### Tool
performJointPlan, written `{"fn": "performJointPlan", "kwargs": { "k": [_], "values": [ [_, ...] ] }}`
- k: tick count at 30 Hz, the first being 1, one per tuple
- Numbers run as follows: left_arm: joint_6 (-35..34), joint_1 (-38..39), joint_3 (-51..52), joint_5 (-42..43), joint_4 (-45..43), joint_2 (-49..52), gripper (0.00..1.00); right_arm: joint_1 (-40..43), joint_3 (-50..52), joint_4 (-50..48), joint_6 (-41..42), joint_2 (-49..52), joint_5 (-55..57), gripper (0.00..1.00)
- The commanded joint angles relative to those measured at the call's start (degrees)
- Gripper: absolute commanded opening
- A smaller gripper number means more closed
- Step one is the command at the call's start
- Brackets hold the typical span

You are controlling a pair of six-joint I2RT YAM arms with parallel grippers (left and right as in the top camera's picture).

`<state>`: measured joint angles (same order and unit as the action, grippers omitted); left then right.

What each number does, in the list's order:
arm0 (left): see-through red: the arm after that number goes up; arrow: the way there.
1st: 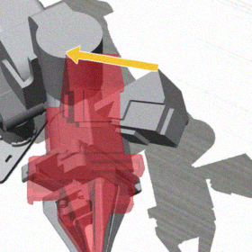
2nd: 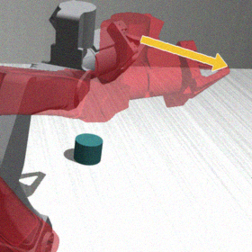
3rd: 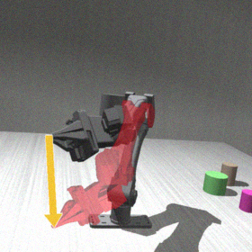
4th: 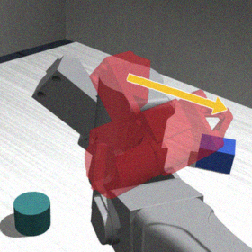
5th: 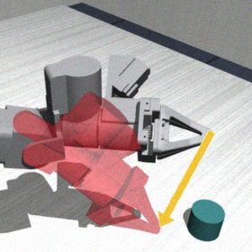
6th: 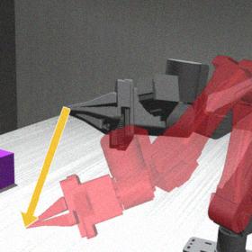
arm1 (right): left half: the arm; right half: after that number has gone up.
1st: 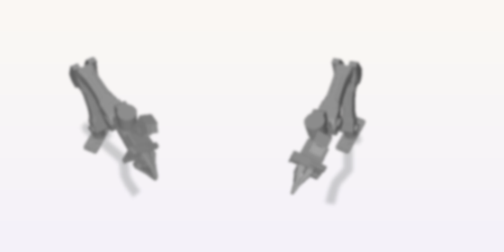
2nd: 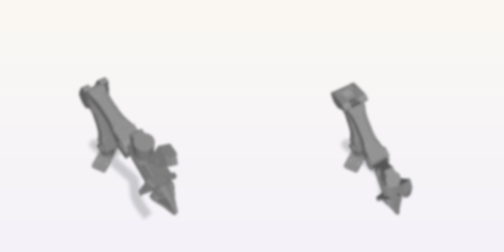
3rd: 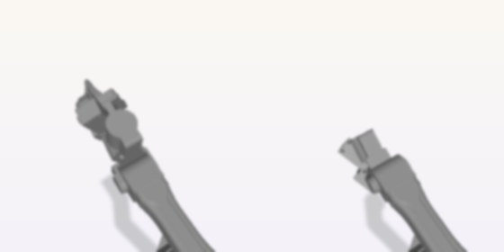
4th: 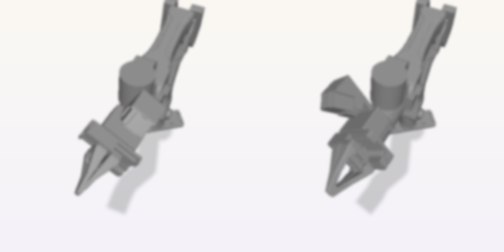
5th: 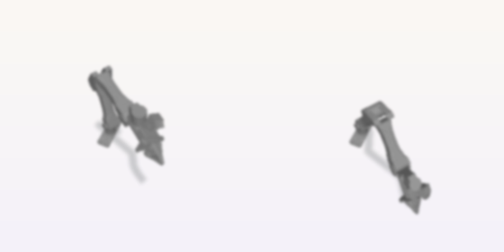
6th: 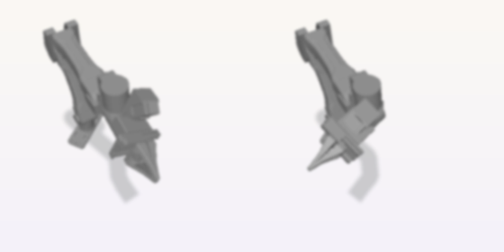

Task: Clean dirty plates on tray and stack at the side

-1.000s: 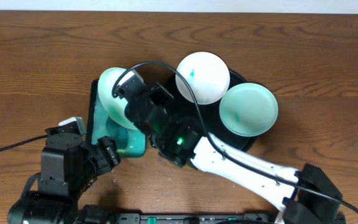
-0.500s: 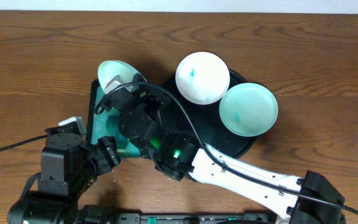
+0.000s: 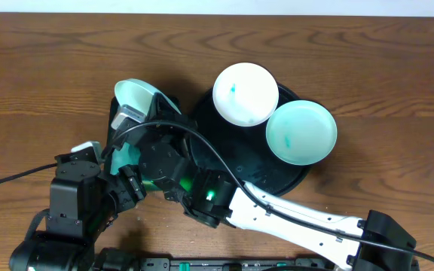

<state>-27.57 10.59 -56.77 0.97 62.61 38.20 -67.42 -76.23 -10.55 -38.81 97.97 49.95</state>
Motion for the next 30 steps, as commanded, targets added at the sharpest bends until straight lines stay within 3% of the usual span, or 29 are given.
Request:
{"fn": "performJointPlan", "kwargs": {
  "k": [1,21,23,26,30],
  "values": [
    [0.3,-0.3,-1.2,-0.1,-0.1,-0.1,0.80,-0.3,-0.6,-0.4,-1.8,-1.1,0.8,0.01],
    [0.3,-0.3,-1.2,-0.1,-0.1,-0.1,0.80,-0.1,-0.6,-0.5,0.5,-1.1,0.8,0.01],
    [0.3,-0.3,-1.2,-0.1,-0.1,-0.1,0.81,0.8,-0.6,-0.3,6.0,-1.1,0.8,0.01],
    [0.3,-0.3,-1.2,-0.1,-0.1,-0.1,0.80,4.8,-0.6,4.0,22.1,-1.1,-0.6,0.01],
    [0.3,-0.3,-1.2,-0.1,-0.1,-0.1,0.81,14.7,-0.6,19.0,49.2,-1.1,-22.8,0.01]
  ]
}}
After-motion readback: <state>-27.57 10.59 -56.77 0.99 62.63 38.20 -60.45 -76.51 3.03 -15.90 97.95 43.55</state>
